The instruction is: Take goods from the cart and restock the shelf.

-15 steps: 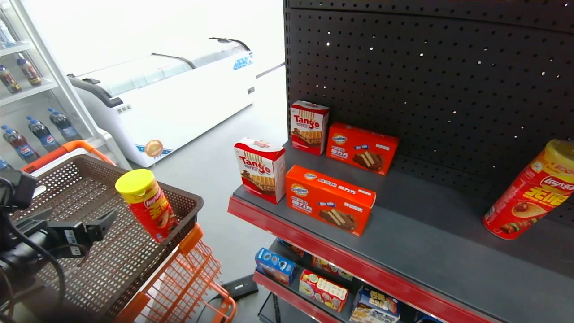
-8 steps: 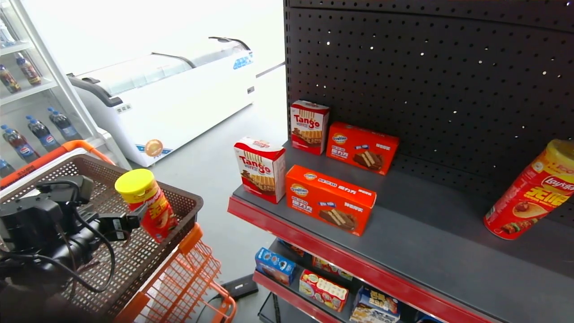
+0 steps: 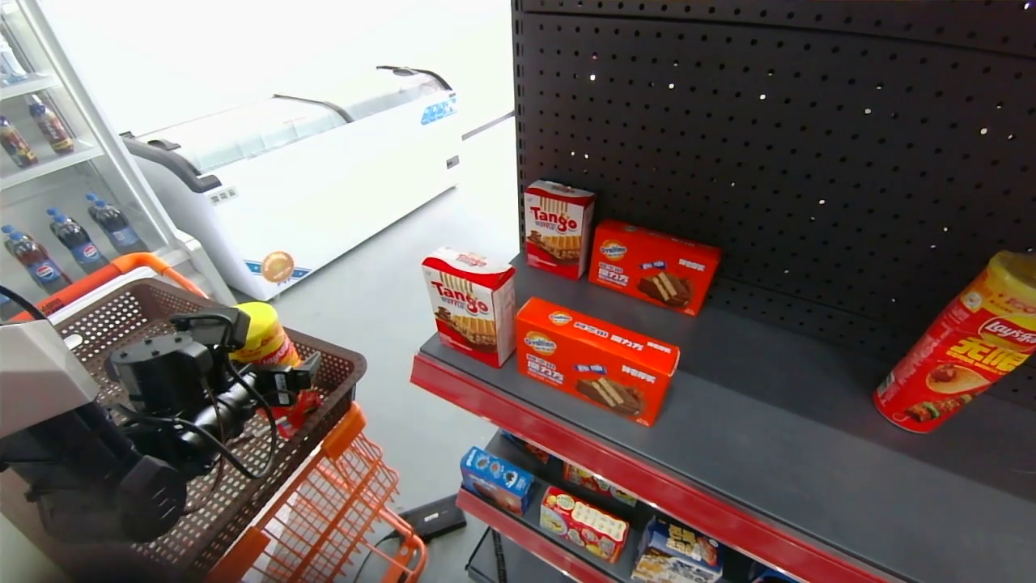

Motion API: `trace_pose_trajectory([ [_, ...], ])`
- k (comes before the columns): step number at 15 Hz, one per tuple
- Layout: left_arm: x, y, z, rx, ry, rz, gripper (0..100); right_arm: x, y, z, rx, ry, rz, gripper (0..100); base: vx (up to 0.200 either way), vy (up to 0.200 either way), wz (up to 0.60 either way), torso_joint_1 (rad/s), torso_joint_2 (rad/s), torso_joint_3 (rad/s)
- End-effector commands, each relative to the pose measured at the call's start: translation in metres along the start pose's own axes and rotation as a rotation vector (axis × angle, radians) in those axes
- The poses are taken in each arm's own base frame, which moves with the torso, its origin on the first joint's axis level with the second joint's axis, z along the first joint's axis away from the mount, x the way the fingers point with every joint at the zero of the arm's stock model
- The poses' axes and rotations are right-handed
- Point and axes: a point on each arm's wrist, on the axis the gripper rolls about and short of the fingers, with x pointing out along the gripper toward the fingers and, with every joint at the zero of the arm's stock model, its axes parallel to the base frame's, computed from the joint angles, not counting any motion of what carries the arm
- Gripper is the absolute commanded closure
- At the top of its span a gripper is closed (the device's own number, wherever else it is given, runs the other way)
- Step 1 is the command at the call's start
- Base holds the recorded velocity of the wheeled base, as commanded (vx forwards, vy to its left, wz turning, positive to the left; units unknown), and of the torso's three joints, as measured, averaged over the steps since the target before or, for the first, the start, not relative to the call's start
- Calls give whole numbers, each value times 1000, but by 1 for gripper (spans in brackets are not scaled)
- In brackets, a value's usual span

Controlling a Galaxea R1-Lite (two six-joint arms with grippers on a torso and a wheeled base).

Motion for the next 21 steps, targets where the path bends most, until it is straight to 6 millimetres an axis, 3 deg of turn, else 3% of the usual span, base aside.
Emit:
trace_pose_trajectory([
  [1, 20, -1, -10, 0, 6, 1, 0, 0, 0, 0, 0, 1, 1, 0, 0, 0, 0, 0, 0, 0],
  [3, 29, -1, -10, -4, -25, -46, 0, 0, 0, 0, 0, 1, 1, 0, 0, 0, 0, 0, 0, 0],
  [4, 29, -1, -10, -2, -36, -83, 100, 0, 0, 0, 0, 1, 1, 0, 0, 0, 0, 0, 0, 0],
  [10, 29, -9, 2, 32, -86, -106, 100, 0, 0, 0, 0, 1, -1, 0, 0, 0, 0, 0, 0, 0],
  [13, 13, -4, 39, 29, -180, -63, 100, 0, 0, 0, 0, 1, 1, 0, 0, 0, 0, 0, 0, 0],
  [16, -30, -2, 99, 32, -228, -87, 100, 0, 0, 0, 0, 1, 1, 0, 0, 0, 0, 0, 0, 0],
  [18, -73, -14, 134, 34, -243, -181, 100, 0, 0, 0, 0, 1, 1, 0, 0, 0, 0, 0, 0, 0],
  [21, -121, -29, 163, 12, -323, -268, 100, 0, 0, 0, 0, 1, 1, 0, 0, 0, 0, 0, 0, 0],
])
